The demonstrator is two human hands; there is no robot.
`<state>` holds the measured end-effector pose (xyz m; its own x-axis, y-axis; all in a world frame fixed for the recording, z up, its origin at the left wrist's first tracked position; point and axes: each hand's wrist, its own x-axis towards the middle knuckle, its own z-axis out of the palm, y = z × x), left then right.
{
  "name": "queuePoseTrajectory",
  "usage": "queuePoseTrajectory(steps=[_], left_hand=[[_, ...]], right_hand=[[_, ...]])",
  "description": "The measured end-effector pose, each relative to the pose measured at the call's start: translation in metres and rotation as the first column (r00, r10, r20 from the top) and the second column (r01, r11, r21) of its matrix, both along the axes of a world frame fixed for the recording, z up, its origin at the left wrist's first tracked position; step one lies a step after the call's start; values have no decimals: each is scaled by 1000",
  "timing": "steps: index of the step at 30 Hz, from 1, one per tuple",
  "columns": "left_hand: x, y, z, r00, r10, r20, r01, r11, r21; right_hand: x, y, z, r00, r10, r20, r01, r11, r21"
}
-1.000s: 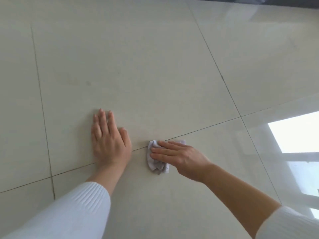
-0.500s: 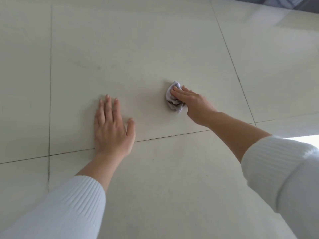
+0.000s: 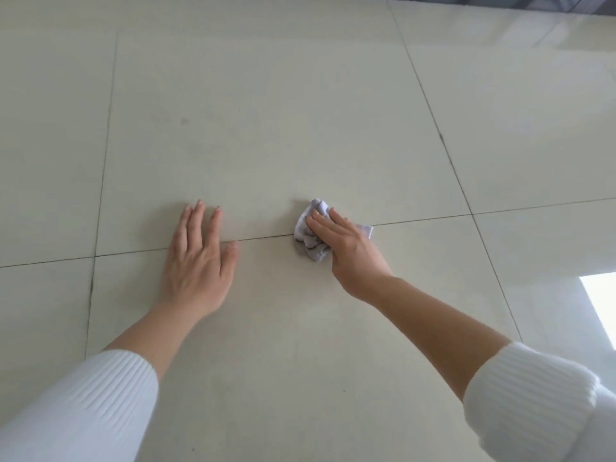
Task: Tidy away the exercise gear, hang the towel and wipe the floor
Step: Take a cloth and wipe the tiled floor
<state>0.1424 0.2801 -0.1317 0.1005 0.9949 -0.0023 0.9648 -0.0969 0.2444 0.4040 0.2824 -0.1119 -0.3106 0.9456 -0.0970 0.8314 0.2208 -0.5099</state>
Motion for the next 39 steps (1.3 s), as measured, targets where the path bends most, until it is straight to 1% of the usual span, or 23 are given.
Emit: queuePoseTrajectory(steps=[6, 8, 9, 12, 13, 14, 15, 17, 18, 20, 21, 23, 24, 26, 29, 31, 34, 37, 39], left_hand=[[3, -69, 1, 1000, -10, 5, 11, 997, -75], [0, -90, -1, 999, -37, 4, 37, 992, -118], [-2, -98, -1, 999, -43, 4, 43, 989, -141], [-8, -114, 2, 999, -44, -1, 44, 982, -183], [-10, -118, 3, 999, -39, -2, 38, 980, -194], [-11, -121, 5, 999, -33, -7, 31, 978, -206], [-13, -125, 6, 999, -30, -13, 26, 974, -226], [-18, -130, 9, 999, -29, -22, 22, 962, -272], [-19, -131, 11, 999, -29, -22, 22, 958, -287], [-23, -131, 17, 998, -47, -29, 35, 943, -332], [-25, -130, 19, 997, -63, -38, 45, 934, -355], [-28, -129, 23, 995, -85, -49, 61, 926, -373], [-29, -128, 23, 994, -94, -54, 67, 925, -375], [-30, -128, 21, 993, -103, -63, 71, 920, -385], [-27, -130, 16, 995, -81, -66, 48, 916, -399], [-24, -130, 14, 996, -59, -60, 31, 919, -393], [-24, -130, 16, 998, -49, -49, 26, 919, -394], [-25, -129, 22, 998, -52, -28, 37, 915, -402], [-24, -128, 27, 998, -53, -15, 43, 914, -403]], right_hand=[[-22, -119, -1, 992, 126, -9, -125, 992, 32], [-27, -146, -1, 979, 204, -11, -203, 978, 43], [-28, -156, 0, 963, 269, -13, -268, 962, 46], [-21, -157, 7, 866, 499, 37, -500, 864, 58], [-15, -147, 9, 839, 539, 73, -544, 837, 64], [-9, -133, 12, 839, 532, 114, -541, 838, 71], [-3, -118, 15, 872, 468, 146, -480, 874, 69], [14, -84, 24, 955, 224, 196, -240, 969, 62], [22, -71, 29, 963, 125, 239, -136, 990, 30], [37, -58, 39, 937, -33, 347, 35, 999, 0], [45, -58, 42, 920, -122, 373, 128, 992, 6], [58, -67, 43, 874, -354, 332, 369, 929, 22], [62, -75, 40, 850, -433, 301, 450, 893, 14], [62, -90, 31, 818, -510, 267, 523, 852, 25], [42, -106, 21, 824, -527, 209, 536, 844, 17], [17, -122, 19, 877, -449, 170, 459, 888, -19], [-18, -155, 15, 969, -212, 130, 211, 977, 23], [-41, -190, 11, 997, -27, 71, 24, 998, 54], [-51, -210, 10, 986, 156, 64, -162, 982, 92]])
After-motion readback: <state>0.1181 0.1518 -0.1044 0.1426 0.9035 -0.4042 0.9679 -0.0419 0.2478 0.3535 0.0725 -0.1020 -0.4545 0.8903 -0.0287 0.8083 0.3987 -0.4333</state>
